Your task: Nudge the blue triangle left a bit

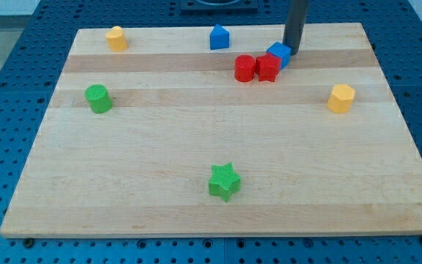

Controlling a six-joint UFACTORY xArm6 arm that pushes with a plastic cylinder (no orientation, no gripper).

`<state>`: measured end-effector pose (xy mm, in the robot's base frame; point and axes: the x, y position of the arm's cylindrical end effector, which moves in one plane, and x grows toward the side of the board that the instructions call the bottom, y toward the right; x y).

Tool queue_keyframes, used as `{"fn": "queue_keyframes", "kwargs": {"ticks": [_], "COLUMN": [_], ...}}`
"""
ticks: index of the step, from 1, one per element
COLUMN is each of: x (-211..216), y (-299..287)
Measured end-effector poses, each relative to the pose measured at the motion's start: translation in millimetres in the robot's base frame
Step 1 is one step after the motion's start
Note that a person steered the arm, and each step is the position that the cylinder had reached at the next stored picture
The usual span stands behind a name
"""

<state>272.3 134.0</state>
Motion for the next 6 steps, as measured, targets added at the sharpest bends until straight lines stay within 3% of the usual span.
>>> {"fn": "queue_keyframes", "kwargs": {"ticks": [3, 6], "x": [-70, -72], "y": [-32, -170]}}
